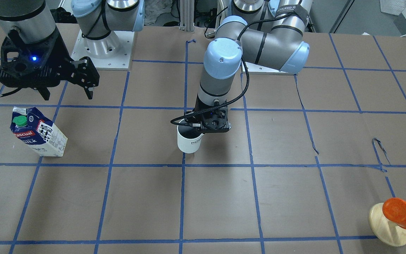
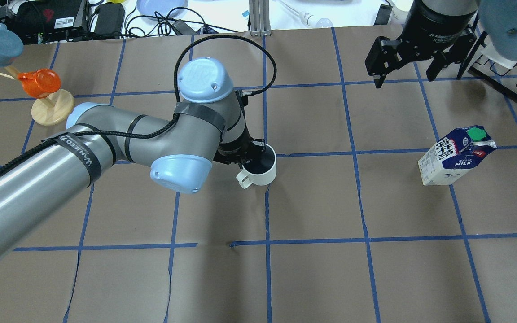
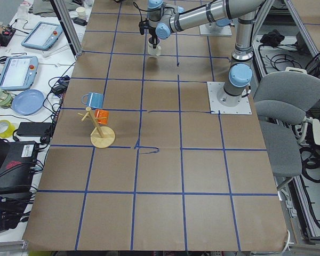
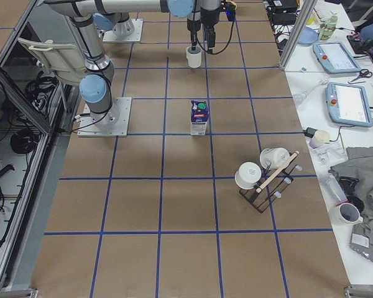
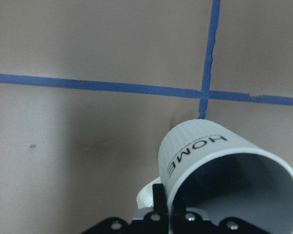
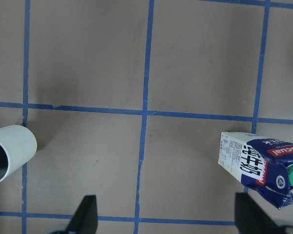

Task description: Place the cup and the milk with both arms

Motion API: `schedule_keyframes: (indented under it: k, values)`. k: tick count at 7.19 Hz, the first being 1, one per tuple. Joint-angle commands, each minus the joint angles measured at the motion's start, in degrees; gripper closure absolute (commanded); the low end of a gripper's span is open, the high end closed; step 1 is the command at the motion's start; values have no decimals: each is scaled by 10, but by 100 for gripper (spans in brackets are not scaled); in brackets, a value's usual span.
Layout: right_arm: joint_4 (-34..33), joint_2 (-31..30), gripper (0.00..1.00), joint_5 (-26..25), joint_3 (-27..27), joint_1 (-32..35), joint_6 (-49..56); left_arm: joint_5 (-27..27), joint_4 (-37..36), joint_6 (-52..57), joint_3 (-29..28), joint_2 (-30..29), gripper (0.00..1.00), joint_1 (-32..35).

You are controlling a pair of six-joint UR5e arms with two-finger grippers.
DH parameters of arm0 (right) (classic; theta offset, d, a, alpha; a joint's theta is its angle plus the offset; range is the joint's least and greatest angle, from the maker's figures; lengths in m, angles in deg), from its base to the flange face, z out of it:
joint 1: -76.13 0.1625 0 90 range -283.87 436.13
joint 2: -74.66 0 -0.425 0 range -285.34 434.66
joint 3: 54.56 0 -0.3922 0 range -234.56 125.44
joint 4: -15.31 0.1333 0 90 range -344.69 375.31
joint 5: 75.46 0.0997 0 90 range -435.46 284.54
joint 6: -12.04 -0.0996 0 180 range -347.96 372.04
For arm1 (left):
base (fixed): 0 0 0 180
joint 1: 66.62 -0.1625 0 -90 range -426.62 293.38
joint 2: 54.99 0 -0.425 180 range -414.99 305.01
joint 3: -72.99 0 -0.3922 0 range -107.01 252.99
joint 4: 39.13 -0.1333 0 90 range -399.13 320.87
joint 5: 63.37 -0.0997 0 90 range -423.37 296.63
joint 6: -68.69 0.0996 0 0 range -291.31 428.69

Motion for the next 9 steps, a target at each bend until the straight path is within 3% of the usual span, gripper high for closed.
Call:
schedule_keyframes:
  k: [1, 3, 4, 6, 7, 9]
  values:
    - [-1, 0, 0, 1, 1, 1, 0, -5, -6, 0, -1, 5, 0, 13]
    - [-2, 0, 0, 0, 0, 1, 0, -45, 25, 59, -14, 50, 0, 4]
    - [-1, -1, 0, -1, -1, 1, 0, -54, 86, 143, -43, 84, 0, -26]
    - [-1, 0, 0, 0, 0, 1, 0, -51, 239, 292, -141, 132, 0, -136]
    - [-1, 0, 0, -1, 0, -1, 0, -48, 276, 351, -173, 146, 0, -191]
    - [-1, 0, 0, -1, 1, 0, 0, -46, 277, 385, -184, 163, 0, -258]
